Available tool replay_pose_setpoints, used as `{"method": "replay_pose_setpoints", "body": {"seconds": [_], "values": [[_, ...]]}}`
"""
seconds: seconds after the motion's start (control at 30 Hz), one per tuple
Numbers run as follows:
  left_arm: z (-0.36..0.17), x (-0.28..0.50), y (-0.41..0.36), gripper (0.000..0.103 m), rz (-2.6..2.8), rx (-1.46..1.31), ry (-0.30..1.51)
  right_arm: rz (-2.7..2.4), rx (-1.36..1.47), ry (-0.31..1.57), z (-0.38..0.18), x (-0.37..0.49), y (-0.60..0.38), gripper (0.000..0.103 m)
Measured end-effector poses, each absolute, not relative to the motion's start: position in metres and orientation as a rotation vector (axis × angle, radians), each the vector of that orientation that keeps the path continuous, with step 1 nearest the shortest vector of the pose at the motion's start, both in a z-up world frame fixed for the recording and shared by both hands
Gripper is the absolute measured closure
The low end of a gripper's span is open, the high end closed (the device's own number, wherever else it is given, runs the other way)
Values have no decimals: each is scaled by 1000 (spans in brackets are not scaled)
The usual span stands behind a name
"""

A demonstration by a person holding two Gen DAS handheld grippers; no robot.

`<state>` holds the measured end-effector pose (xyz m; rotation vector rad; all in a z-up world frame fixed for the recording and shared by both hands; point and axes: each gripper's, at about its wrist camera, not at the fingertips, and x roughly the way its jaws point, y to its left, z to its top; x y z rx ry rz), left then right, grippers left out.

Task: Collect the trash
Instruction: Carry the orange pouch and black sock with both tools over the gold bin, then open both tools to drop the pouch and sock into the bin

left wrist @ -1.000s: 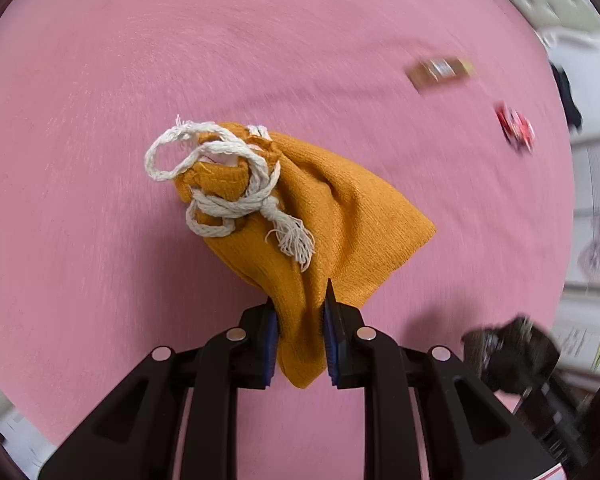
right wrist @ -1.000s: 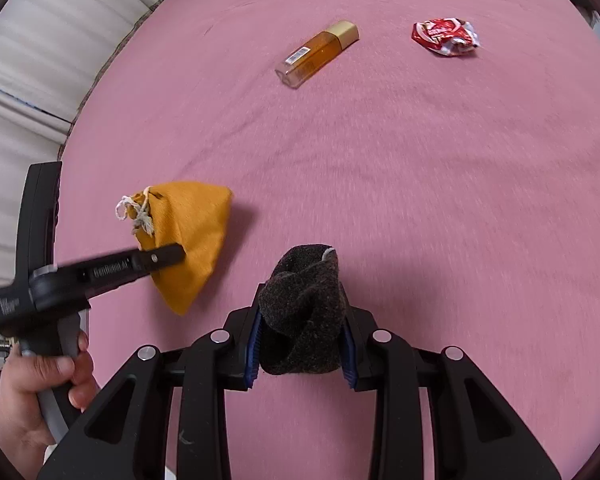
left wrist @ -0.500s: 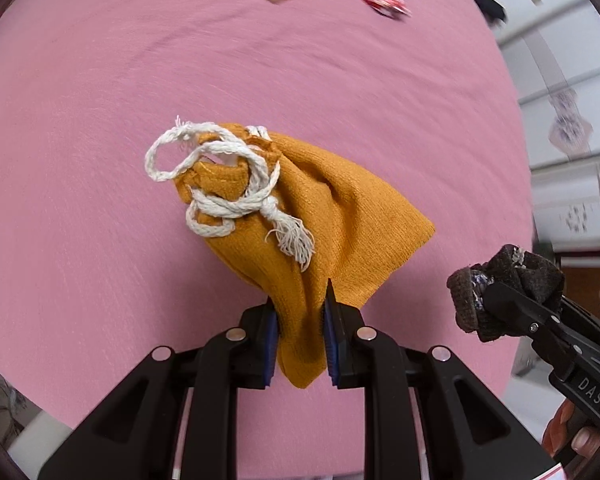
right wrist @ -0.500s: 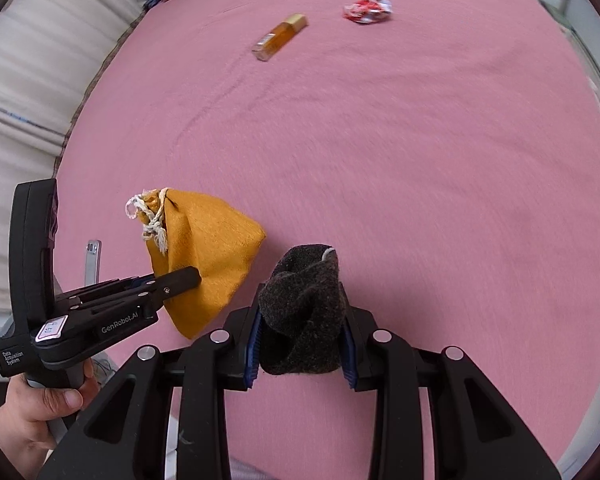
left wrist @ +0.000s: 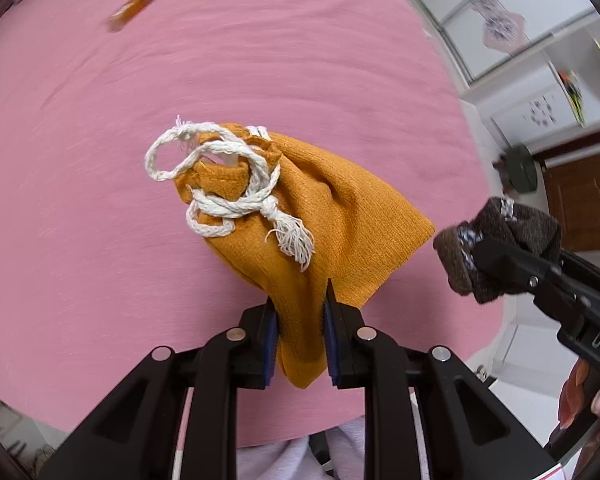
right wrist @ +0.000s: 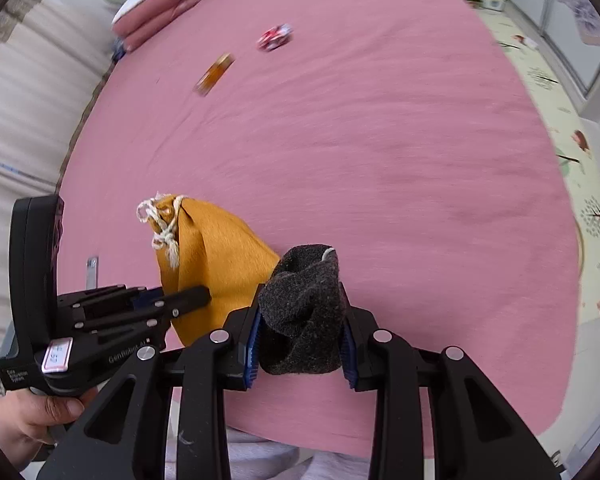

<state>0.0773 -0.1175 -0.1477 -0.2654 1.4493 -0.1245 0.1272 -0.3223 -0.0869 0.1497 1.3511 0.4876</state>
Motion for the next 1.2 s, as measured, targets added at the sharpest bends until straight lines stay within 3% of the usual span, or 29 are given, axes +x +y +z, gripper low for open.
{"method": "replay_pose_setpoints", "body": {"seconds": [0.7,1.07,1.2], "values": [[-153,157,-426,83,-393,-79,1510,223,349,1308,-104,155,-628,71],[-171,216,-531,82,-517,49,1517,73,390,1292,-119,195,-731,69],[-170,237,-560,72,-566,50,1493,48,373,1276,-116,208,-748,66]]}}
